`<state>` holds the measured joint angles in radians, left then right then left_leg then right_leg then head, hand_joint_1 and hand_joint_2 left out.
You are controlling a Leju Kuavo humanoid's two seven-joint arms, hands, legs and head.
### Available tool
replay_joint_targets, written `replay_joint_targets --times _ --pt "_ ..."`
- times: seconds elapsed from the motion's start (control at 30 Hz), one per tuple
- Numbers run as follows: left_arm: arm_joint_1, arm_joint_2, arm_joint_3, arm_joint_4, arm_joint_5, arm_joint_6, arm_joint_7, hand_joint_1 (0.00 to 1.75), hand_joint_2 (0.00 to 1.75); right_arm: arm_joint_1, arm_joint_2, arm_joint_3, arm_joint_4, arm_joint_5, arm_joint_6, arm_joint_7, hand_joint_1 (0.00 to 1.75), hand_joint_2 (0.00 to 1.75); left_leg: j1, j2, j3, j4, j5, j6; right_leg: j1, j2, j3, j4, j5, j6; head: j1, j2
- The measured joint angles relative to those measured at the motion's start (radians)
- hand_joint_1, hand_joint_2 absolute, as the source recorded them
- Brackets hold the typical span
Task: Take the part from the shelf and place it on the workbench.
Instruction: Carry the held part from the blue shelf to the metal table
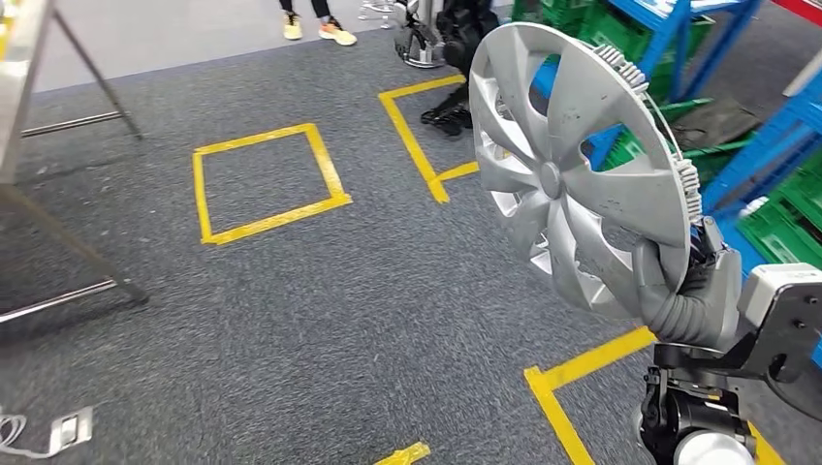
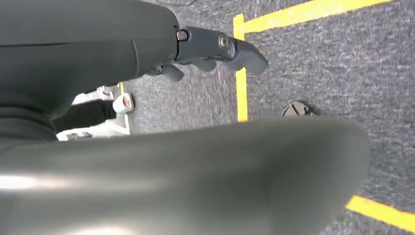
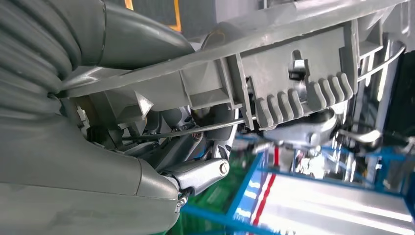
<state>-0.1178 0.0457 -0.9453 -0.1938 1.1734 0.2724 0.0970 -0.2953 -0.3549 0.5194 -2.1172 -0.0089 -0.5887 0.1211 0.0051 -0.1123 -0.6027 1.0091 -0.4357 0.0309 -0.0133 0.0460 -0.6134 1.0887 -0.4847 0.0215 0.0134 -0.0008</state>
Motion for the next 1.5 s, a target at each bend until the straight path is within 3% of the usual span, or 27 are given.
replay_joint_targets --times 0.07,0.13,0.2,0.27,0.33,0.37,0.43,0.5,0.57,0.63,0.67,0.7,0.77,0.83,0.87,0.9,0.93,1.0,1.07,1.1,1.17,1.23,1.3,1.37,1.4,1.43,1.5 --pt "0.0 0.0 0.0 0.0 0.0 0.0 0.0 0.0 0.0 -0.005 0.001 0.001 -0.001 0.0 0.005 0.001 1.75 1.75 0.004 -0.02 -0.011 0.001 0.005 -0.011 0.0 0.029 0.03 -0.06 0.011 -0.002 0.003 0.0" --pt "0.0 0.001 0.0 0.001 0.0 0.0 0.0 0.0 0.0 -0.009 0.002 0.002 -0.002 0.0 0.01 0.003 1.75 1.75 0.009 -0.036 -0.024 0.001 0.011 -0.025 0.002 0.011 0.037 -0.07 0.016 -0.007 0.003 0.0" --pt "0.001 0.002 0.0 0.001 -0.001 0.0 0.001 0.0 0.0 -0.01 0.002 0.005 -0.001 0.001 0.013 0.005 1.75 1.75 0.006 0.005 -0.044 0.028 -0.006 -0.033 0.0 -0.017 0.045 -0.083 0.022 -0.019 -0.004 0.0" --pt "0.0 0.001 -0.001 0.001 -0.001 0.0 0.002 0.0 0.0 -0.011 0.003 0.007 -0.001 0.002 0.015 0.006 1.75 1.75 0.005 0.073 -0.095 0.128 -0.058 -0.039 0.002 -0.046 0.049 -0.091 0.025 -0.028 -0.015 0.0" --pt "-0.001 -0.001 -0.002 0.001 -0.002 0.0 0.003 0.0 0.0 -0.012 0.003 0.008 0.001 0.002 0.015 0.007 1.75 1.75 0.009 0.099 -0.152 0.245 -0.101 -0.044 0.005 -0.075 0.048 -0.09 0.024 -0.031 -0.022 0.0" --pt "0.0 -0.001 -0.003 0.001 -0.002 0.0 0.003 0.0 0.0 -0.012 0.003 0.008 0.002 0.002 0.016 0.007 1.75 1.75 0.011 0.104 -0.161 0.267 -0.102 -0.046 0.005 -0.089 0.048 -0.09 0.023 -0.031 -0.024 0.0" --pt "0.001 -0.001 -0.005 0.001 -0.004 0.0 0.0 0.0 0.0 -0.012 0.004 0.01 0.003 0.001 0.018 0.007 1.75 1.75 0.013 0.118 -0.12 0.199 -0.059 -0.047 0.004 -0.116 0.048 -0.087 0.02 -0.027 -0.033 0.0" --pt "0.0 -0.001 -0.006 0.001 -0.006 0.0 -0.003 0.0 0.0 -0.014 0.005 0.011 0.003 0.003 0.02 0.009 1.75 1.75 0.008 0.167 -0.04 0.068 -0.02 -0.043 0.007 -0.138 0.049 -0.081 0.013 -0.017 -0.044 0.0" --pt "-0.003 0.0 -0.007 0.001 -0.006 0.0 -0.003 0.0 0.0 -0.017 0.005 0.011 0.003 0.005 0.022 0.011 1.75 1.75 0.001 0.194 -0.001 0.007 -0.014 -0.033 0.012 -0.158 0.051 -0.075 0.007 -0.005 -0.047 0.0" --pt "-0.004 0.0 -0.008 0.001 -0.006 0.0 0.0 0.0 0.0 -0.02 0.005 0.012 0.003 0.006 0.023 0.013 1.75 1.75 -0.004 0.169 -0.004 0.004 -0.01 -0.021 0.01 -0.179 0.053 -0.074 0.005 0.006 -0.043 0.0" --pt "-0.003 0.0 -0.008 0.001 -0.006 0.0 0.003 0.0 0.0 -0.021 0.005 0.012 0.003 0.007 0.024 0.014 1.75 1.75 -0.003 0.156 -0.005 0.002 -0.007 -0.016 0.007 -0.17 0.05 -0.068 -0.001 0.013 -0.041 0.0" --pt "-0.002 0.0 -0.008 0.001 -0.006 0.0 0.007 0.0 0.0 -0.022 0.005 0.013 0.003 0.007 0.024 0.015 1.75 1.75 -0.001 0.143 -0.004 0.001 -0.004 -0.01 0.004 -0.147 0.042 -0.05 -0.014 0.019 -0.039 0.0" --pt "-0.002 0.003 -0.008 0.001 -0.006 0.0 0.014 0.0 0.0 -0.024 0.004 0.014 0.003 0.008 0.024 0.016 1.75 1.75 0.002 0.116 -0.003 -0.001 0.0 -0.003 0.0 -0.084 0.003 0.037 -0.064 0.026 -0.029 0.0" --pt "-0.002 0.005 -0.008 0.002 -0.006 0.0 0.017 0.0 0.0 -0.025 0.003 0.017 0.003 0.009 0.024 0.017 1.75 1.75 0.0 0.086 -0.005 -0.001 0.001 0.003 0.0 -0.06 -0.052 0.155 -0.11 0.026 -0.018 0.0" --pt "-0.002 0.005 -0.008 0.002 -0.006 -0.001 0.017 0.0 0.0 -0.025 0.003 0.018 0.004 0.009 0.025 0.018 1.75 1.75 -0.002 0.069 -0.005 0.0 0.001 0.004 0.001 -0.057 -0.07 0.187 -0.113 0.024 -0.014 0.0" --pt "-0.002 0.005 -0.008 0.002 -0.006 -0.002 0.017 0.0 0.0 -0.025 0.003 0.02 0.006 0.009 0.025 0.019 1.75 1.75 -0.003 0.053 -0.006 0.0 0.001 0.005 0.001 -0.054 -0.073 0.187 -0.1 0.02 -0.011 0.0" --pt "-0.001 0.004 -0.008 0.002 -0.006 -0.002 0.016 0.0 0.0 -0.025 0.003 0.021 0.007 0.009 0.025 0.02 1.75 1.75 -0.003 0.036 -0.006 0.001 0.002 0.004 0.002 -0.049 -0.06 0.152 -0.072 0.015 -0.007 0.0" --pt "-0.001 0.003 -0.009 0.002 -0.006 -0.003 0.015 0.0 0.0 -0.026 0.003 0.023 0.009 0.009 0.026 0.021 1.75 1.75 -0.003 0.007 -0.007 0.004 0.004 0.002 0.0 -0.006 -0.01 0.032 -0.014 0.002 0.0 0.0" --pt "-0.001 0.001 -0.009 0.001 -0.006 -0.003 0.015 0.0 0.0 -0.029 0.002 0.023 0.008 0.01 0.026 0.021 1.75 1.75 0.001 -0.018 -0.017 0.007 0.009 -0.008 0.0 0.034 0.029 -0.048 0.007 -0.006 0.003 0.0" --pt "-0.001 0.001 -0.009 0.001 -0.006 -0.003 0.015 0.0 0.0 -0.03 0.002 0.023 0.008 0.01 0.027 0.022 1.75 1.75 0.005 -0.03 -0.023 0.007 0.013 -0.015 0.001 0.038 0.035 -0.056 0.004 -0.008 0.003 0.0" --pt "0.002 0.002 -0.009 0.002 -0.006 -0.003 0.015 0.0 0.0 -0.031 0.002 0.024 0.008 0.01 0.027 0.022 1.75 1.75 0.01 -0.047 -0.033 0.003 0.019 -0.028 0.003 0.014 0.043 -0.07 0.011 -0.013 0.005 0.0" --pt "0.003 0.002 -0.009 0.002 -0.006 -0.003 0.015 0.0 0.0 -0.033 0.002 0.025 0.008 0.011 0.028 0.023 1.75 1.75 0.007 -0.003 -0.056 0.038 -0.004 -0.034 0.0 -0.015 0.054 -0.091 0.02 -0.024 -0.002 0.0" --pt "0.002 0.001 -0.009 0.002 -0.006 -0.003 0.015 0.0 0.0 -0.033 0.002 0.025 0.009 0.011 0.029 0.023 1.75 1.75 0.006 0.072 -0.114 0.153 -0.059 -0.039 0.001 -0.044 0.06 -0.101 0.025 -0.03 -0.013 0.0" --pt "0.001 0.001 -0.009 0.002 -0.006 -0.003 0.014 0.0 0.0 -0.033 0.002 0.025 0.009 0.011 0.029 0.023 1.75 1.75 0.009 0.103 -0.166 0.26 -0.093 -0.044 0.003 -0.072 0.059 -0.101 0.024 -0.03 -0.018 0.0" --pt "0.001 0.001 -0.01 0.002 -0.007 -0.003 0.014 0.0 0.0 -0.032 0.002 0.025 0.01 0.011 0.029 0.023 1.75 1.75 0.01 0.108 -0.167 0.267 -0.087 -0.046 0.004 -0.086 0.059 -0.101 0.023 -0.029 -0.02 0.0" --pt "0.001 0.002 -0.01 0.002 -0.007 -0.003 0.013 0.0 0.0 -0.031 0.002 0.026 0.011 0.012 0.029 0.024 1.75 1.75 0.01 0.113 -0.146 0.234 -0.066 -0.046 0.003 -0.1 0.059 -0.1 0.021 -0.028 -0.023 0.0" --pt "0.001 0.003 -0.01 0.002 -0.008 -0.003 0.012 0.0 0.0 -0.031 0.002 0.026 0.012 0.013 0.03 0.024 1.75 1.75 0.006 0.148 -0.066 0.097 -0.017 -0.043 0.005 -0.124 0.061 -0.097 0.017 -0.021 -0.034 0.0"
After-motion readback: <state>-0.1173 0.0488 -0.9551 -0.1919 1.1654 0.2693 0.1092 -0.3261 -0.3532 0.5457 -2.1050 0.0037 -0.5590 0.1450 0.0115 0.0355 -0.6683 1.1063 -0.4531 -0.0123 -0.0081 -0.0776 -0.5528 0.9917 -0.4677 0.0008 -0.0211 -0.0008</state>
